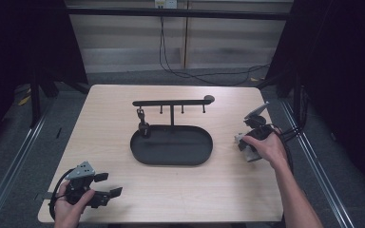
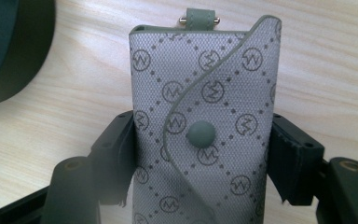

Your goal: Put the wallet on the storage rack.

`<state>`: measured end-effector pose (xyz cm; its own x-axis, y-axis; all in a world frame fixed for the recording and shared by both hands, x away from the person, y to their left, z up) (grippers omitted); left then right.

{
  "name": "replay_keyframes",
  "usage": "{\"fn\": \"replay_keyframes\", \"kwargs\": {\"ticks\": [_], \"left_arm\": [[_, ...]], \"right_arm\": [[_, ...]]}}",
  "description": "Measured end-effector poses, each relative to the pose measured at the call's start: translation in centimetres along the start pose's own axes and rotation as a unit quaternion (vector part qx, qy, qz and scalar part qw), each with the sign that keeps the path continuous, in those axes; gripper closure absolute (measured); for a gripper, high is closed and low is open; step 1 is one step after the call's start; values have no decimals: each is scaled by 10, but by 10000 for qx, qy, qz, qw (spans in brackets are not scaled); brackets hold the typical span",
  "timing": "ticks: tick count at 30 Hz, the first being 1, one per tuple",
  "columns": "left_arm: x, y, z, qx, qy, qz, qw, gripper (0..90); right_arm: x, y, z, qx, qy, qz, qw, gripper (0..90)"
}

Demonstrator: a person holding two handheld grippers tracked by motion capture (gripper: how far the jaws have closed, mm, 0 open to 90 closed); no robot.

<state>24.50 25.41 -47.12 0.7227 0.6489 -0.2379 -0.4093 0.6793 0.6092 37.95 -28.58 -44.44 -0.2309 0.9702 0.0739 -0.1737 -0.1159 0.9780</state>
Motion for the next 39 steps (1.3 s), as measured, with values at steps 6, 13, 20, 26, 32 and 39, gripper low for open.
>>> {"fn": "replay_keyframes", "kwargs": {"ticks": [6,13,20,26,32,39], "left_arm": [[-2,-1,0,30,-40,-4,10000,176],[-2,-1,0,37,-29,-18,10000,176],[-2,-2,0,65,-10,-27,10000,176],[-2,-2,0,55,-20,-11,10000,176],[-2,-1,0,28,17,-37,10000,176],[-2,-2,1,52,30,-68,10000,177]], "right_arm": [[-1,5,-3,-16,-7,33,10000,327],[1,23,-3,-98,24,37,9999,328],[0,28,-6,-78,30,112,9999,327],[2,39,-5,-15,91,91,9999,328],[5,50,-3,-77,102,130,9998,327],[17,59,1,-236,209,332,9990,328]]}}
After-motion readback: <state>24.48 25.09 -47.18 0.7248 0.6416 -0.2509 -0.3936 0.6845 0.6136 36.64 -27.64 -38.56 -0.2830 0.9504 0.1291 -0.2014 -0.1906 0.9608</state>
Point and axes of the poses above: each handheld gripper's, and its own axes: y roughly backward along the jaws, z roughly out of its top, x roughly to its left, the point moved 1 cm from there along -y, roughly forward along the jaws, and after that the axes turned 1 degree about -x, right-handed, at the moved point
